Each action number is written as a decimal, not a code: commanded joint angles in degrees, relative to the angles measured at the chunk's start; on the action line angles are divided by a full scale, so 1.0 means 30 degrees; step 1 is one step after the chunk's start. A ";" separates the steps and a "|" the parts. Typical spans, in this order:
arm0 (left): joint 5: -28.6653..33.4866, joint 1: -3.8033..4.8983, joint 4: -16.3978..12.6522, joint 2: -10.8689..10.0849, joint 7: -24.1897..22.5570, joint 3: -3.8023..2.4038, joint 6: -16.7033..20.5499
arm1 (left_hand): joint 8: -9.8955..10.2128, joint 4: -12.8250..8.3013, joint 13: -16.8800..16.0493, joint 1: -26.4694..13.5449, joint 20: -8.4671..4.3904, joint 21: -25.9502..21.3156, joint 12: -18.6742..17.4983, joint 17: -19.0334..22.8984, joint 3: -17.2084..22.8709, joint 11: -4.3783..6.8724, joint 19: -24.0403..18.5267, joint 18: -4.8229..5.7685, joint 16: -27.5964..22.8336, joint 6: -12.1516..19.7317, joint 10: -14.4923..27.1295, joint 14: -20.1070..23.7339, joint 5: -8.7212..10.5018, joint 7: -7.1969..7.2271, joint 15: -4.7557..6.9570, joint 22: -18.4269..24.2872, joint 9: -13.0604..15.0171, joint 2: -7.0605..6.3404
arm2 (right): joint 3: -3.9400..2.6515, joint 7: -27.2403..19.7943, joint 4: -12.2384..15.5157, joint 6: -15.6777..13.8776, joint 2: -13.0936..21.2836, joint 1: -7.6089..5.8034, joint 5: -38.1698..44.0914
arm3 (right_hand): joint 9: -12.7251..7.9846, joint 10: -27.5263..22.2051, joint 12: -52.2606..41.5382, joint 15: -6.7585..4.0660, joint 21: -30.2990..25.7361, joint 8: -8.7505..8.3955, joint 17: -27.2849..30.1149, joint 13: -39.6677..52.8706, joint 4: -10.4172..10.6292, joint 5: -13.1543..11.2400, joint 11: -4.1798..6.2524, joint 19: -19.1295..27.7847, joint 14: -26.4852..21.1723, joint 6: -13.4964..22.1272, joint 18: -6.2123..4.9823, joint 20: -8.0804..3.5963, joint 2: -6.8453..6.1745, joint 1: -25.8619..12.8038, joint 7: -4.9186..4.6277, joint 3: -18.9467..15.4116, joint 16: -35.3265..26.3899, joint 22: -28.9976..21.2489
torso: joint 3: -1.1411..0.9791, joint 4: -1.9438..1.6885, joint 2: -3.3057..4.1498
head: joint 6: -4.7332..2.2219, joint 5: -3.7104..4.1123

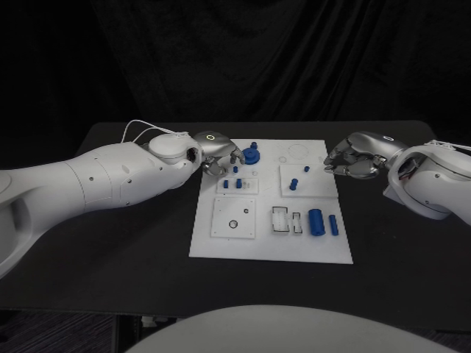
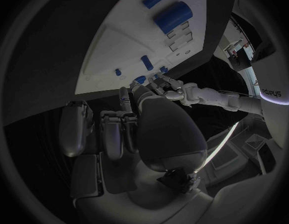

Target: Assemble the parts on the task board

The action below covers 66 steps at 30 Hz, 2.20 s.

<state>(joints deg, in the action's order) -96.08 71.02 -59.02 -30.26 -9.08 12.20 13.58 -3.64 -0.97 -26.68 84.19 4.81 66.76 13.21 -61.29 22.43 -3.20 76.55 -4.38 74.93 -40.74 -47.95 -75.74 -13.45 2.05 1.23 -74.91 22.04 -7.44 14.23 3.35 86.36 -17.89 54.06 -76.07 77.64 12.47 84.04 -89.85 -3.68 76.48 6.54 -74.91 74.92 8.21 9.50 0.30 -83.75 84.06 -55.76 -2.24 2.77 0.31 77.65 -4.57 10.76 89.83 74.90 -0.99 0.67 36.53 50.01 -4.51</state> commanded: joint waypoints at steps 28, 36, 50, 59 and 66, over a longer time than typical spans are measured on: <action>0.8821 0.0493 -0.4376 -0.5758 -0.7054 -0.0001 0.7380 | -0.0140 0.5800 0.0103 -0.3164 0.1382 -1.8183 0.1857 1.1544 -0.1947 -0.0830 -1.5297 -0.1128 -1.6062 -0.2740 0.3011 1.4394 -0.0822 -0.1608 -0.2126 0.3637 -0.1297 0.0622 | -0.0022 0.1372 0.0628 0.0470 0.0288 -0.1574 0.1504 | 0.0684 -1.1722 1.6202 0.0645 -0.8916 -0.0024 0.1032 -0.8502 -0.1136 0.0039 -0.0707 0.4193 -0.0935 -0.0523 -0.1774 0.0509 -0.1203 0.0792 -0.0350 0.1251 -0.6562 0.0930 | 0.0036 -0.0067 -0.0018 | -0.0003 0.0039; 1.9457 0.0345 -0.5658 -0.6779 -1.0704 0.0008 0.1843 | -0.0020 0.5901 0.4624 -0.4838 0.1159 -2.1118 -0.1863 1.7619 -0.6413 0.0151 -2.0354 -0.1803 -2.4215 -0.0636 0.8621 2.1577 -0.0798 -0.2027 -0.1237 0.8709 -0.2804 0.2437 | -0.0022 0.1520 -0.0001 0.1866 -0.0631 -0.1667 0.4050 | 0.1368 -1.3957 1.9863 0.1276 -1.2728 -0.0289 0.3176 -1.1929 -0.1498 0.0024 -0.1869 0.5805 -0.2583 0.0424 -0.2271 0.1135 -0.1912 0.0784 -0.0330 0.1650 -0.8638 -0.0159 | 0.0116 -0.0229 0.0075 | -0.0003 0.0308; 2.7936 -0.0258 -0.7930 -0.7933 -1.1960 0.0013 -0.2493 | 0.0408 0.5896 0.8487 -0.3752 0.1899 -2.1559 -0.3428 2.0429 -1.1576 0.0954 -2.4259 -0.1971 -2.4975 0.6303 1.4305 2.5247 -0.0848 -0.0586 -0.1315 1.8782 -0.6441 0.4928 | -0.0024 0.0540 -0.1344 0.1980 -0.1510 -0.0399 0.6222 | 0.0639 -1.4032 2.2025 0.1515 -1.4271 -0.0784 0.4725 -1.5292 -0.1826 0.0029 -0.2262 0.5942 -0.3396 0.1927 -0.2416 0.1407 -0.2017 0.1309 -0.0107 0.1707 -0.9486 -0.0346 | 0.0689 -0.0960 0.0376 | -0.0003 0.2172; 2.8499 -0.0372 -0.8275 -0.8227 -1.2174 0.0014 -0.2908 | 0.0427 0.5884 0.8476 -0.3476 0.1856 -2.1599 -0.3357 2.0429 -1.1689 0.0638 -2.4439 -0.1986 -2.4975 0.6364 1.4275 2.5247 -0.0849 -0.0328 -0.1407 1.9423 -0.6498 0.5060 | -0.0024 -0.0125 -0.2224 0.1183 -0.2192 -0.0010 0.6462 | 0.0595 -1.3807 2.2218 0.1532 -1.4053 -0.0717 0.4668 -1.5766 -0.1707 0.0017 -0.2274 0.5733 -0.3267 0.1737 -0.2360 0.1415 -0.1989 0.1118 -0.0139 0.1647 -0.9259 -0.0201 | 0.1082 -0.1280 0.0498 | -0.0003 0.2416; 2.8566 -0.0406 -0.8247 -0.8202 -1.2087 0.0014 -0.3143 | 0.0423 0.5791 0.8464 -0.2505 0.2333 -2.1555 -0.3234 2.0429 -1.1768 0.0211 -2.4410 -0.1972 -2.4975 0.6436 1.4265 2.5247 -0.0851 -0.0204 -0.1826 1.9579 -0.6523 0.5217 | -0.0026 -0.0398 -0.2792 0.0772 -0.2595 0.0079 0.6490 | 0.0537 -1.3615 2.2281 0.1568 -1.4049 -0.0759 0.4702 -1.6022 -0.1588 0.0024 -0.2280 0.5644 -0.3221 0.1774 -0.2344 0.1436 -0.1921 0.0969 -0.0085 0.1612 -0.9182 -0.0151 | 0.1376 -0.1381 0.0564 | -0.0003 0.2662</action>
<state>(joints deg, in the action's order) -11.86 69.93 -83.67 -54.98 -38.57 12.29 6.02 -2.48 16.51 -1.29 76.17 11.49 2.19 3.24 -0.05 -12.63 -2.11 3.34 -9.78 0.20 -21.20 -5.16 -0.02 -15.88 1.34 -3.70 -16.22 2.52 8.23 14.21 3.30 78.24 -13.59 46.40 -75.97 96.00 14.15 42.81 -23.25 1.03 34.17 4.21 -60.85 26.91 3.23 9.50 -6.55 -66.56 74.22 -50.14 -8.98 7.07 -5.58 80.99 -5.08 15.57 62.10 74.39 2.65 -3.19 38.13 50.01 3.26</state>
